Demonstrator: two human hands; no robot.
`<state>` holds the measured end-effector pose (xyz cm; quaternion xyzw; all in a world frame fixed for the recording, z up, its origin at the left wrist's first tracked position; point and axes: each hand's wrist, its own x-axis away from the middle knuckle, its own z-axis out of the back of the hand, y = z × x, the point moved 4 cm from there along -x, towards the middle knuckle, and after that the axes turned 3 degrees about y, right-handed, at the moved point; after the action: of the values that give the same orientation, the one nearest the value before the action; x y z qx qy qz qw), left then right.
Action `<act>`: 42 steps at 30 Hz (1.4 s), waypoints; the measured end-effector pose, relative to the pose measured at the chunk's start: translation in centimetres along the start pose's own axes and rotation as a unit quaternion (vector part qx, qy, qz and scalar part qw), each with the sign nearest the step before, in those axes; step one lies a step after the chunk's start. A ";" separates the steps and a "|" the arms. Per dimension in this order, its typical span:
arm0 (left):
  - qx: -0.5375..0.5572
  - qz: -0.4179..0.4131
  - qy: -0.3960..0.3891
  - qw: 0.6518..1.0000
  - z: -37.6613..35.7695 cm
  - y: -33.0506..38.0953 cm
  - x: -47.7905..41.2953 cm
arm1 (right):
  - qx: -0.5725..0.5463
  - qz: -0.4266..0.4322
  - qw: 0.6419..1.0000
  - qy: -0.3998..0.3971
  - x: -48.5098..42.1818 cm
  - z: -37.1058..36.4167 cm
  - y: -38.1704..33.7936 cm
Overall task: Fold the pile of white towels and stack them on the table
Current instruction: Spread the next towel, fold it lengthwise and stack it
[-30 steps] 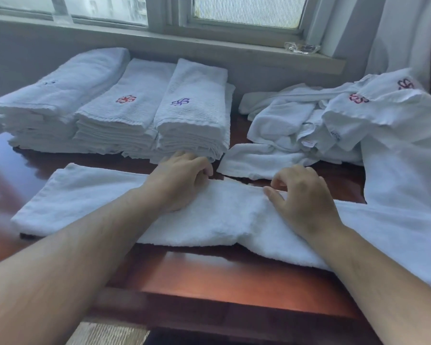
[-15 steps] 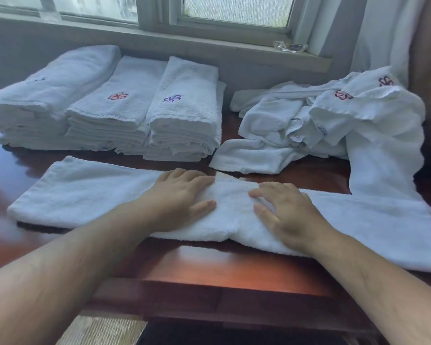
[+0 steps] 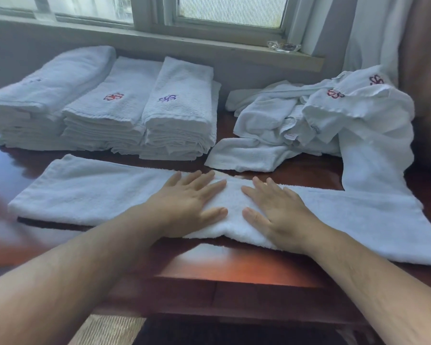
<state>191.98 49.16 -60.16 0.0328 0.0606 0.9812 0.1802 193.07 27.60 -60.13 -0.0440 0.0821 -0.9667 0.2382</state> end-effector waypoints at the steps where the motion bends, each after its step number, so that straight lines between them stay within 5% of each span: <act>1: -0.001 0.003 -0.005 1.000 0.0 0.0 0.0 | -0.002 0.001 1.000 0.000 0.0 0.0 0.1; 4: 0.009 -0.014 0.007 1.000 0.4 0.4 0.3 | 0.002 0.009 1.000 -0.005 -0.1 0.0 0.6; 8: 0.055 -0.145 0.128 0.980 2.2 2.1 2.3 | -0.045 0.012 0.998 0.049 0.2 0.3 1.0; 18: 0.034 -0.169 0.114 0.978 3.8 2.1 3.3 | -0.061 0.036 0.993 0.090 0.8 0.9 0.6; 24: 0.046 -0.117 0.076 0.989 4.5 1.4 2.9 | -0.044 0.027 0.998 0.042 0.8 1.0 0.4; 29: 0.159 -0.032 0.136 0.977 4.2 2.0 1.0 | -0.015 -0.040 0.984 0.170 0.8 2.5 0.7; 34: 0.018 -0.010 -0.011 1.000 0.0 2.6 -0.2 | -0.014 -0.140 0.989 0.041 0.8 0.5 2.9; 42: -0.030 -0.055 -0.017 0.998 -0.6 2.1 0.0 | -0.002 -0.124 0.992 0.037 0.7 0.1 3.5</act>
<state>191.24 47.18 -60.44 0.0408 0.0295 0.9706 0.2353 194.03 24.21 -60.67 -0.0180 0.0866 -0.9896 0.1133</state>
